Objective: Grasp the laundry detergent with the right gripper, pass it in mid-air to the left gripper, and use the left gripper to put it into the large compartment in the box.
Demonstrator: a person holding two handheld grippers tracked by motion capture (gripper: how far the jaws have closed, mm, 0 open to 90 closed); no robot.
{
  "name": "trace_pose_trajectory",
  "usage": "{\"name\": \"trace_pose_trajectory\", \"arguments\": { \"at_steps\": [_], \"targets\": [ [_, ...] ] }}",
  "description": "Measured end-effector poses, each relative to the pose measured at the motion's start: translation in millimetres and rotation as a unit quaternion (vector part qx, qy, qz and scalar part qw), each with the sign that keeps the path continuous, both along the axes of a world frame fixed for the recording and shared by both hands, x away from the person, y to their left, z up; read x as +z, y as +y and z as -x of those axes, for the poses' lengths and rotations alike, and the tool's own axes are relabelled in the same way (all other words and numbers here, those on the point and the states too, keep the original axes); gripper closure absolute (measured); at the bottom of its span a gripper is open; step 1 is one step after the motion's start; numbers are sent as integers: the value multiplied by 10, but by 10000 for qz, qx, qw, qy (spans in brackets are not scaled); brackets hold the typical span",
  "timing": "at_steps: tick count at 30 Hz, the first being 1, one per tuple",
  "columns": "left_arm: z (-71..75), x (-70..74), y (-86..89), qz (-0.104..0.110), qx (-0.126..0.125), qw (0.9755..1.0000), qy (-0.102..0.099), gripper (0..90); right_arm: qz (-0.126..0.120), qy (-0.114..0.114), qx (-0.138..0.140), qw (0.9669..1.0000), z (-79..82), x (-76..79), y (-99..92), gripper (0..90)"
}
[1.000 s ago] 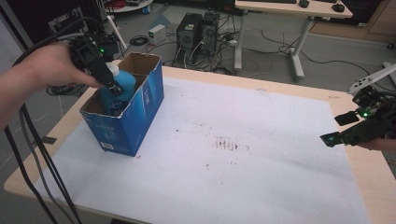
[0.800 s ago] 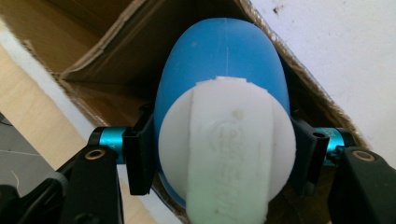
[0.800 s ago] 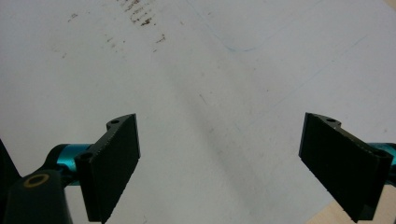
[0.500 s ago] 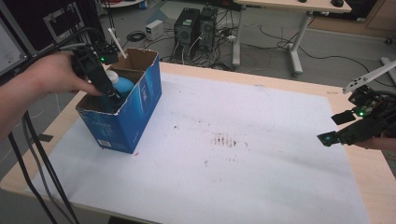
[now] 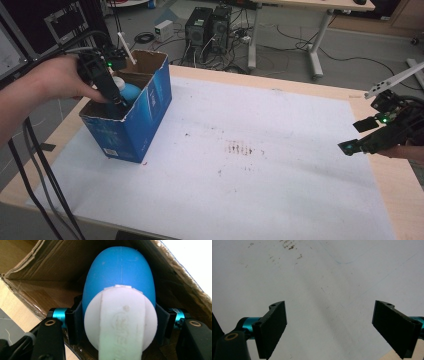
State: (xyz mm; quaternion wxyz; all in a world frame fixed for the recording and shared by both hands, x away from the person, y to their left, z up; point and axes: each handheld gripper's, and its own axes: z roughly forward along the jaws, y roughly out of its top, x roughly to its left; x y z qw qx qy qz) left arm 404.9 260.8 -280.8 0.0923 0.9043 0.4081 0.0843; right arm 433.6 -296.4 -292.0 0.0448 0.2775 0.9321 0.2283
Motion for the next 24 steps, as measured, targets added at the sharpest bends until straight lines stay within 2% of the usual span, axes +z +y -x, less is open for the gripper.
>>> {"name": "trace_pose_trajectory", "arguments": {
  "at_steps": [18,24],
  "targets": [
    [-15,3,-3,-52,-12,10000,61,373,10,18,0,10000,21,-18,-8,120],
    [-21,-2,-28,-192,-126,9996,164,317,17,12,9,10000,39,-9,-12,120]
  ]
}}
